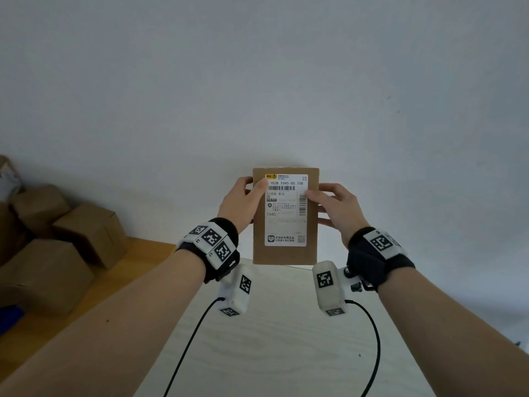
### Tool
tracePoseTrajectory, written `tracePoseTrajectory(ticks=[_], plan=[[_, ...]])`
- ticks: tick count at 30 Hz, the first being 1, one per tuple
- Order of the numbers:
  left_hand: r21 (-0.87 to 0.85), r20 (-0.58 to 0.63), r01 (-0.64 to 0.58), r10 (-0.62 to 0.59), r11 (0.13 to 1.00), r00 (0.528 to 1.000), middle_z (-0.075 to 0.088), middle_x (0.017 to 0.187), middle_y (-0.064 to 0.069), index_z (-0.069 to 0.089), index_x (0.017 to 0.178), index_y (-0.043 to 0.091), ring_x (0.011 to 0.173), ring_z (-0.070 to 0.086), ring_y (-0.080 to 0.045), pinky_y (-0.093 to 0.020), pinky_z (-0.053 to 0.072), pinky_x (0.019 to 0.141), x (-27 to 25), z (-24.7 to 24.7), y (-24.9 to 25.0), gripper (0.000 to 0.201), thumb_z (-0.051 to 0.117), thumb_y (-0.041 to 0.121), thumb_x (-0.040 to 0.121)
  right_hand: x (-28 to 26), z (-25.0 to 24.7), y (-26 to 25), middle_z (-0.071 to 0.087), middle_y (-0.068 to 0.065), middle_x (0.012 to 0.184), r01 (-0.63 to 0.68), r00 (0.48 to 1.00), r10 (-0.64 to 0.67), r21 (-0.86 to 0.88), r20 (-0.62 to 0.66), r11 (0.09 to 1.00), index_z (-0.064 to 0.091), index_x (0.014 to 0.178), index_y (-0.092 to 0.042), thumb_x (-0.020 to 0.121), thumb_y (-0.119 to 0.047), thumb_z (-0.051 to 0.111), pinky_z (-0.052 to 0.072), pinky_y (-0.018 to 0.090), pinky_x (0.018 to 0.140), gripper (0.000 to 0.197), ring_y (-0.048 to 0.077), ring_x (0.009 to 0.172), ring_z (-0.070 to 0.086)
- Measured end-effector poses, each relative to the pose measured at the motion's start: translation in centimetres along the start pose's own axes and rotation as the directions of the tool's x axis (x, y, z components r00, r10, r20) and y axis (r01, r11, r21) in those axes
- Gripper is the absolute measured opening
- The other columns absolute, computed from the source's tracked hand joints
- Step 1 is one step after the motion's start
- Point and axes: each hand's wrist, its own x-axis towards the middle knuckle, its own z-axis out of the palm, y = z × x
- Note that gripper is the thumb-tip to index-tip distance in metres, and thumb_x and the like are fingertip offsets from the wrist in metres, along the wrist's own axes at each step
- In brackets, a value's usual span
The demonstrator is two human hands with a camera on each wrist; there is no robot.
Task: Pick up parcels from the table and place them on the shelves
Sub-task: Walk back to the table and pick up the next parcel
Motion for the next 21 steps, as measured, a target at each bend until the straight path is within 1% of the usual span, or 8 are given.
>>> tracePoseTrajectory(ticks=[3, 7, 9, 15, 21], plan=[[-0.003, -0.013, -0.005, 0.005, 1.000, 1.000, 0.068, 0.108, 0.003, 0.048, 0.134, 0.021, 0.101, 0.066, -0.020, -0.046, 0.057, 0.086, 0.23, -0.09, 0.13, 0.054, 0.044, 0.055, 0.091, 0.23, 0.02, -0.12, 0.071, 0.003, 0.098, 0.003, 1.000, -0.003, 0.006, 0.007, 1.000, 0.061, 0.112, -0.016, 0.081, -0.027, 0.071, 0.055, 0.040, 0.090, 0.035, 0.023, 0.100, 0.068], [-0.002, -0.016, -0.014, 0.014, 1.000, 1.000, 0.068, 0.103, 0.005, 0.048, 0.133, 0.022, 0.100, 0.066, -0.019, -0.044, 0.057, 0.086, 0.41, -0.19, 0.11, 0.053, 0.044, 0.055, 0.091, 0.45, 0.11, -0.11, 0.070, 0.004, 0.100, 0.005, 1.000, -0.005, 0.029, 0.008, 1.000, 0.060, 0.105, -0.016, 0.082, -0.027, 0.069, 0.056, 0.042, 0.090, 0.028, 0.023, 0.095, 0.068], [-0.001, -0.015, -0.016, 0.016, 1.000, 1.000, 0.068, 0.103, 0.005, 0.047, 0.133, 0.022, 0.099, 0.066, -0.018, -0.044, 0.057, 0.085, 0.53, -0.27, 0.01, 0.053, 0.044, 0.054, 0.092, 0.54, 0.20, -0.11, 0.070, 0.006, 0.101, 0.006, 1.000, -0.007, 0.036, 0.010, 0.999, 0.060, 0.103, -0.016, 0.082, -0.027, 0.069, 0.056, 0.042, 0.089, 0.025, 0.023, 0.093, 0.068], [-0.001, -0.014, -0.019, 0.019, 1.000, 1.000, 0.069, 0.111, 0.002, 0.048, 0.132, 0.023, 0.099, 0.066, -0.019, -0.044, 0.057, 0.085, 0.80, -0.50, -0.30, 0.054, 0.044, 0.056, 0.090, 0.57, 0.49, -0.12, 0.070, 0.006, 0.100, 0.009, 1.000, -0.010, 0.043, 0.017, 0.999, 0.058, 0.101, -0.016, 0.083, -0.027, 0.068, 0.057, 0.037, 0.084, 0.023, 0.021, 0.088, 0.067], [-0.013, -0.006, -0.020, 0.020, 1.000, 1.000, 0.068, 0.111, 0.002, 0.048, 0.131, 0.022, 0.096, 0.066, -0.017, -0.041, 0.058, 0.083, 1.06, -0.65, -0.43, 0.052, 0.044, 0.055, 0.091, 0.56, 0.61, -0.23, 0.070, 0.006, 0.099, 0.010, 1.000, -0.010, 0.029, 0.008, 1.000, 0.059, 0.102, -0.015, 0.083, -0.028, 0.068, 0.057, 0.038, 0.085, 0.025, 0.021, 0.088, 0.068]])
